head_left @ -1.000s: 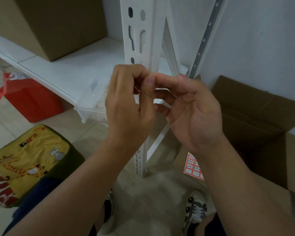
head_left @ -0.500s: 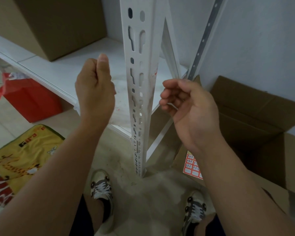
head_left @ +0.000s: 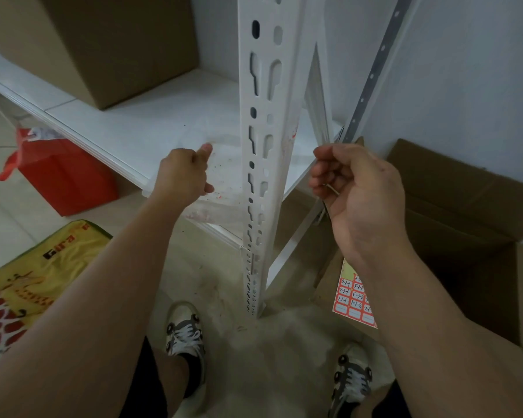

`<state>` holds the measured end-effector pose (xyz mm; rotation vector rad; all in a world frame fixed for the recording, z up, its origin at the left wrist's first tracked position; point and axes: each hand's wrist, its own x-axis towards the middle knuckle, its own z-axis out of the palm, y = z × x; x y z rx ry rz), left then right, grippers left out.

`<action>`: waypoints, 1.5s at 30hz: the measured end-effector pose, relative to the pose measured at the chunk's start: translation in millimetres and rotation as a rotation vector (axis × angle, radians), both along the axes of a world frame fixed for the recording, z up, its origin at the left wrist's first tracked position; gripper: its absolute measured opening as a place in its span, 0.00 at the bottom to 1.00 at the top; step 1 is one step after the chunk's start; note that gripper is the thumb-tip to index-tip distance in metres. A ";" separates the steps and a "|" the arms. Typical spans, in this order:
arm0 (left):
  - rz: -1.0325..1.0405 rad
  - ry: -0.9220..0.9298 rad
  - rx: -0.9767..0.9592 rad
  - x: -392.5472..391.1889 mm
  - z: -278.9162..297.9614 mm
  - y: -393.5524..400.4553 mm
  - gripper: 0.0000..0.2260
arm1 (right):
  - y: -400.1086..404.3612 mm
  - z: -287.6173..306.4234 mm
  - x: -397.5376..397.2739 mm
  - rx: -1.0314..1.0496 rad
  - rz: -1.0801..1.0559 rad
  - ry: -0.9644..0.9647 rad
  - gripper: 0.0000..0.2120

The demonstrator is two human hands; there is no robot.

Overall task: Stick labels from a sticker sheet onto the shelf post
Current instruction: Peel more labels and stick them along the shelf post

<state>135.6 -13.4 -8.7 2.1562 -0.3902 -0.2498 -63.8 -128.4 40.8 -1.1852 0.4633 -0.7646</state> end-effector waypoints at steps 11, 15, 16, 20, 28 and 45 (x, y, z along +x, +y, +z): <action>-0.132 -0.240 0.390 0.2 -10.5 0.2 0.19 | 6.9 -4.2 2.6 -0.276 -0.057 0.133 0.12; -0.070 -0.318 0.470 -1.4 -4.4 -1.4 0.26 | 14.4 -8.5 3.9 -0.567 -0.114 0.189 0.08; -0.089 -0.318 0.473 -1.2 -5.7 -2.8 0.23 | 16.3 -10.0 3.9 -0.621 -0.124 0.177 0.09; -0.184 -0.296 0.499 -6.5 -9.4 -4.3 0.14 | 23.1 -14.2 5.4 -0.794 -0.197 0.130 0.14; -0.003 -0.166 -0.283 -55.3 33.9 -22.8 0.15 | 25.4 -15.7 10.0 -0.896 -0.292 0.059 0.14; 0.046 0.215 -0.696 -112.8 55.4 -35.8 0.25 | 21.7 -17.1 16.2 -0.923 -0.396 -0.022 0.10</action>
